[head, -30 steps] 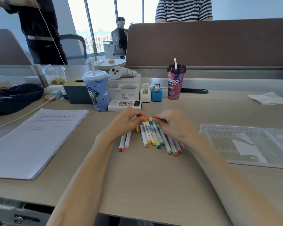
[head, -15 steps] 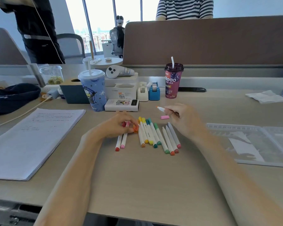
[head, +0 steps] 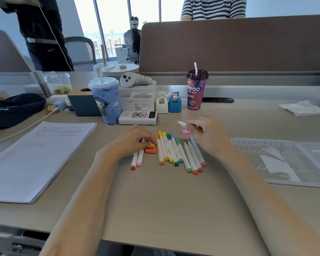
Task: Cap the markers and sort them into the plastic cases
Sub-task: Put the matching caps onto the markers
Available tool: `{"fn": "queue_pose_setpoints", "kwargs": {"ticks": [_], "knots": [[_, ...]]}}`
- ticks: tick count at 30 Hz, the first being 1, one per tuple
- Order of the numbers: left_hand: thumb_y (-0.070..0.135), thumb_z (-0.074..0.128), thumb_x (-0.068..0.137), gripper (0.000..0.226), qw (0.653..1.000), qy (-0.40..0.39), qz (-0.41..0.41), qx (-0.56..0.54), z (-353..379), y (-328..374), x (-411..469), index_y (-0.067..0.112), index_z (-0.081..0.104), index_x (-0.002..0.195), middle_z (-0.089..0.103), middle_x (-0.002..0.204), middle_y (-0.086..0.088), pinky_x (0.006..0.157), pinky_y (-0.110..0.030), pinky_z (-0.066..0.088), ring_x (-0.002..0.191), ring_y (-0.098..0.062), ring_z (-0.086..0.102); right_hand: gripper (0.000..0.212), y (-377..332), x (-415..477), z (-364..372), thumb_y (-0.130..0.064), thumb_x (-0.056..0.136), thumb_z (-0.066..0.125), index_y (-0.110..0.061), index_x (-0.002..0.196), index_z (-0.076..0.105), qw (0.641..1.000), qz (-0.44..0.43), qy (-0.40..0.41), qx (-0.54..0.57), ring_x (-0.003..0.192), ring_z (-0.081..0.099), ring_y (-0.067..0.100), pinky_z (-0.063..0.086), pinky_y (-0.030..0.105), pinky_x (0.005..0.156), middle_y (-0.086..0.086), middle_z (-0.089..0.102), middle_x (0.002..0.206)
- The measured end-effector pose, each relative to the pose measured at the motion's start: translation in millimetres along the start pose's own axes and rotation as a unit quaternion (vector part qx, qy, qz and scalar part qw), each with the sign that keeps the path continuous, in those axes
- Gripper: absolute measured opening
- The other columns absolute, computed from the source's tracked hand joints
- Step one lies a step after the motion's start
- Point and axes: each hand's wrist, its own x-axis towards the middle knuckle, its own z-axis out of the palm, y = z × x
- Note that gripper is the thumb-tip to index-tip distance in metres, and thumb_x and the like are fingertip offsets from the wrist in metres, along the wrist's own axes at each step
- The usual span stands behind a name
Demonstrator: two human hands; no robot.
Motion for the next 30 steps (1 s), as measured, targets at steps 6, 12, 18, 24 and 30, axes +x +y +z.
{"fn": "queue_pose_setpoints", "kwargs": {"ticks": [6, 12, 18, 24, 30], "knots": [[0.028, 0.057, 0.094, 0.009, 0.997, 0.025, -0.035, -0.061, 1.0, 4.0, 2.0, 0.034, 0.059, 0.101, 0.052, 0.102, 0.013, 0.085, -0.025, 0.039, 0.102, -0.009, 0.047, 0.028, -5.6, -0.7, -0.6, -0.022, 0.096, 0.057, -0.014, 0.12, 0.067, 0.999, -0.005, -0.032, 0.02, 0.073, 0.051, 0.0, 0.035, 0.007, 0.066, -0.006, 0.066, 0.097], [0.024, 0.058, 0.094, 0.007, 0.982, 0.072, 0.016, -0.173, -2.6, 18.7, -0.2, 0.03, 0.059, 0.098, 0.059, 0.096, 0.016, 0.08, -0.021, 0.044, 0.09, -0.002, 0.054, 0.026, -23.6, -4.8, -4.1, -0.029, 0.092, 0.063, -0.016, 0.114, 0.072, 0.993, -0.06, -0.093, 0.028, 0.081, 0.061, 0.008, 0.042, 0.01, 0.067, -0.002, 0.073, 0.096], [0.025, 0.06, 0.092, 0.01, 0.98, 0.079, 0.039, -0.176, -2.5, 21.6, -1.7, 0.024, 0.062, 0.102, 0.06, 0.097, 0.014, 0.08, -0.026, 0.044, 0.089, -0.007, 0.053, 0.027, -28.9, -5.2, -5.8, -0.028, 0.095, 0.06, -0.016, 0.116, 0.071, 0.994, -0.061, -0.094, 0.013, 0.087, 0.063, 0.012, 0.048, 0.021, 0.076, 0.001, 0.073, 0.101], [0.023, 0.061, 0.092, 0.009, 0.981, 0.094, 0.047, -0.162, -1.5, 25.9, -1.3, 0.026, 0.064, 0.099, 0.061, 0.094, 0.006, 0.078, -0.031, 0.045, 0.086, -0.014, 0.052, 0.027, -33.4, -4.6, -1.7, -0.032, 0.094, 0.06, -0.018, 0.115, 0.071, 0.993, -0.062, -0.095, -0.001, 0.085, 0.062, 0.011, 0.05, 0.025, 0.076, -0.001, 0.073, 0.1], [0.011, 0.064, 0.089, 0.017, 0.966, 0.132, 0.05, -0.218, -3.2, 30.3, -2.0, 0.028, 0.064, 0.088, 0.063, 0.088, 0.003, 0.082, -0.032, 0.05, 0.087, -0.014, 0.057, 0.022, -45.5, -4.5, 4.0, -0.014, 0.085, 0.069, -0.014, 0.107, 0.072, 0.995, -0.034, -0.074, 0.053, 0.071, 0.057, 0.003, 0.043, 0.006, 0.063, -0.003, 0.069, 0.089]]}}
